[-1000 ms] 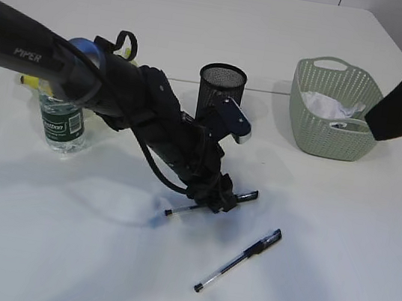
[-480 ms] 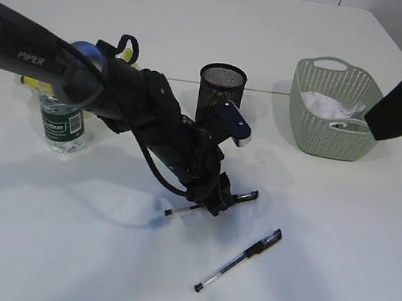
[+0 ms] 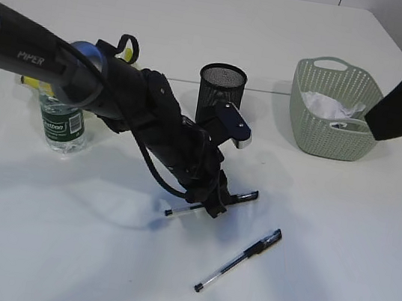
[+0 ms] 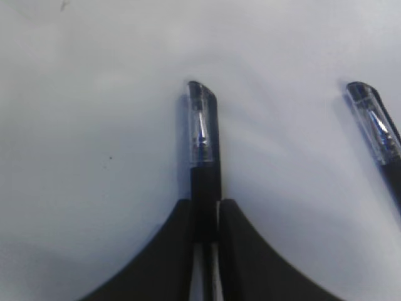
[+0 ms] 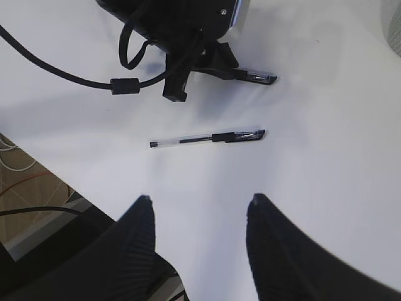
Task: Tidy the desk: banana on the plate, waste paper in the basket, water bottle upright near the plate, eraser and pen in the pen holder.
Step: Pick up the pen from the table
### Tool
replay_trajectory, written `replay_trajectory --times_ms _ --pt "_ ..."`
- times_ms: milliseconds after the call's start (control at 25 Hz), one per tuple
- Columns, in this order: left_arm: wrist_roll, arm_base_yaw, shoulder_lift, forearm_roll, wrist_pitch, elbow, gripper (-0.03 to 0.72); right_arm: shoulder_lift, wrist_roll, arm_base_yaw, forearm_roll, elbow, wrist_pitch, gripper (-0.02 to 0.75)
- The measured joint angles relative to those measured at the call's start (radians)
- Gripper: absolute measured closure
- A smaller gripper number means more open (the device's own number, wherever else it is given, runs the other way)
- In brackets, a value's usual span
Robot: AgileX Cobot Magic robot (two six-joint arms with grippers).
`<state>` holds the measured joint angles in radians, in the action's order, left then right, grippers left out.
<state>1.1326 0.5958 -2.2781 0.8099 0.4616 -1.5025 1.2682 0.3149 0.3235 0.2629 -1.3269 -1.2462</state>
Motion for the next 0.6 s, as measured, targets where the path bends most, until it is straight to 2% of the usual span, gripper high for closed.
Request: replay_trajectory --times_ms 200,600 --pt "0.000 0.000 0.000 0.000 0.001 0.000 0.649 0.000 0.000 0.000 0.000 0.000 0.000 0.381" --pt "0.004 0.000 0.011 -0.005 0.003 0.000 0.659 0.000 0.000 0.000 0.000 0.000 0.000 0.381"
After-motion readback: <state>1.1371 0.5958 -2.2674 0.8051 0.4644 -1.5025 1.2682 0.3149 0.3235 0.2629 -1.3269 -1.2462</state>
